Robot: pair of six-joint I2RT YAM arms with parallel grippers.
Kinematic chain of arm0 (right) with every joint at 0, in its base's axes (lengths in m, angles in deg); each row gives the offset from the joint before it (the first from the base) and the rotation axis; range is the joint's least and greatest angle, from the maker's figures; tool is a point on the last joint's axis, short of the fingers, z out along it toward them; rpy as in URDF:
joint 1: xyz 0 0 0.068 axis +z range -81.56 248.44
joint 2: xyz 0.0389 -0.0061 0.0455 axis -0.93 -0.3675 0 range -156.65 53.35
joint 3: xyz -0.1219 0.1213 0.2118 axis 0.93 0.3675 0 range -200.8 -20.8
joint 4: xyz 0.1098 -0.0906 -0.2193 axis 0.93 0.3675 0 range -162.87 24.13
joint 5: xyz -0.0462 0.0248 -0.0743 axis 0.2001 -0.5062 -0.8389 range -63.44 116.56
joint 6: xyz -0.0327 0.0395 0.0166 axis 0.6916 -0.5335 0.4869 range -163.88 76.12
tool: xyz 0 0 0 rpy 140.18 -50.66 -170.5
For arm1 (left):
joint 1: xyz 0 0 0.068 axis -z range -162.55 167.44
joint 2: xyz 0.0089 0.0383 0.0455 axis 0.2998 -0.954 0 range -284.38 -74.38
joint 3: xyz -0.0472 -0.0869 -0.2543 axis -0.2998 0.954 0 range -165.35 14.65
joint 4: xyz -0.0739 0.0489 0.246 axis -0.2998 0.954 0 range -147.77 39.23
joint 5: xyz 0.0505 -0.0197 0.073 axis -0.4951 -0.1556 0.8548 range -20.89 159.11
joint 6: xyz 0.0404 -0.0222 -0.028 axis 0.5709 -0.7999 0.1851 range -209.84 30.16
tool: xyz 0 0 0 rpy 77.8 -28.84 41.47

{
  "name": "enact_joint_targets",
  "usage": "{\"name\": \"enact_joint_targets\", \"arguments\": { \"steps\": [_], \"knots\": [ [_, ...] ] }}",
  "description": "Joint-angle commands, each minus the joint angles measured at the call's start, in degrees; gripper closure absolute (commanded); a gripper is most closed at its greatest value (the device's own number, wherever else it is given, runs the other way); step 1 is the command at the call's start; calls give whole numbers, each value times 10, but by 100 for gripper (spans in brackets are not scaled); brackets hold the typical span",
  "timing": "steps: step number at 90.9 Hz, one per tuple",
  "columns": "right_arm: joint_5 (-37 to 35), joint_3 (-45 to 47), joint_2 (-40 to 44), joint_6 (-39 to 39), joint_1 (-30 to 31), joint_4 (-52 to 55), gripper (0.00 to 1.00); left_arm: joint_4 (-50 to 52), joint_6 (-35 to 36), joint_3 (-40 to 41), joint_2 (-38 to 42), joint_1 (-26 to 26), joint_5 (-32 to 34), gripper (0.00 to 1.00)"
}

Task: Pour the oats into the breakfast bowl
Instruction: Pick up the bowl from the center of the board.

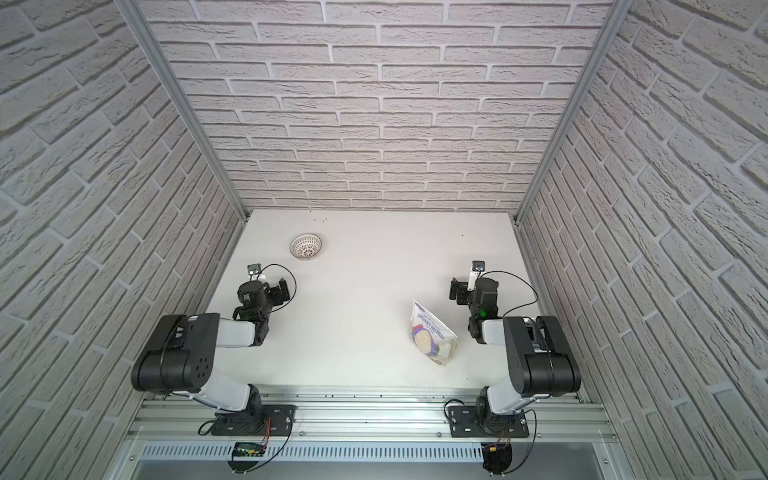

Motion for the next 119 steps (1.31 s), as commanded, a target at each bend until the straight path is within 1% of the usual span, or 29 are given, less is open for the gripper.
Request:
{"name": "enact_joint_targets", "arguments": {
  "steps": [1,50,57,60,62,65,69,72,74,77,81,89,91,95,97,99,105,108,114,119],
  "knots": [
    [2,-7,4,1,-3,-16,1,-26,5,-8,0,-2,-7,2],
    [2,-6,5,1,-2,-16,1,-25,5,-9,0,-2,-7,2],
    [-9,-12,13,-1,-1,-9,1,-23,6,-9,3,-2,-4,2],
    [-21,-24,28,-4,0,23,1,12,4,-21,17,-1,-1,2],
    [-33,-35,39,-6,2,50,1,63,4,-35,35,-1,3,2],
    [-58,-58,59,-20,4,112,1,165,-7,-75,64,0,18,2],
    [-111,-101,81,-65,5,221,1,333,-45,-151,93,-2,51,2],
    [-152,-131,91,-97,4,293,1,424,-66,-203,103,-4,67,2],
    [-174,-146,98,-113,4,334,1,459,-75,-229,107,-4,73,2],
    [-208,-158,109,-140,4,372,1,486,-89,-252,118,-4,78,2],
    [-246,-165,127,-177,4,408,1,503,-116,-263,136,-4,85,2],
    [-285,-183,165,-251,0,506,1,553,-183,-281,178,-7,100,2],
    [-302,-186,174,-282,0,532,1,564,-200,-282,186,-8,111,2],
    [-338,-194,186,-344,-1,594,1,608,-274,-285,203,-8,150,2],
    [-347,-197,192,-360,-4,616,1,631,-308,-286,211,-9,166,2],
    [-347,-198,197,-363,-6,629,1,637,-326,-285,218,-12,170,2],
    [-330,-199,214,-354,-9,646,1,633,-331,-287,221,-17,135,2],
    [-318,-199,222,-353,-9,652,1,642,-332,-301,205,-17,100,2],
    [-285,-195,238,-342,-9,656,1,695,-325,-370,146,-12,45,2],
    [-250,-190,251,-328,-9,648,1,743,-314,-440,86,5,39,3]
  ]
}}
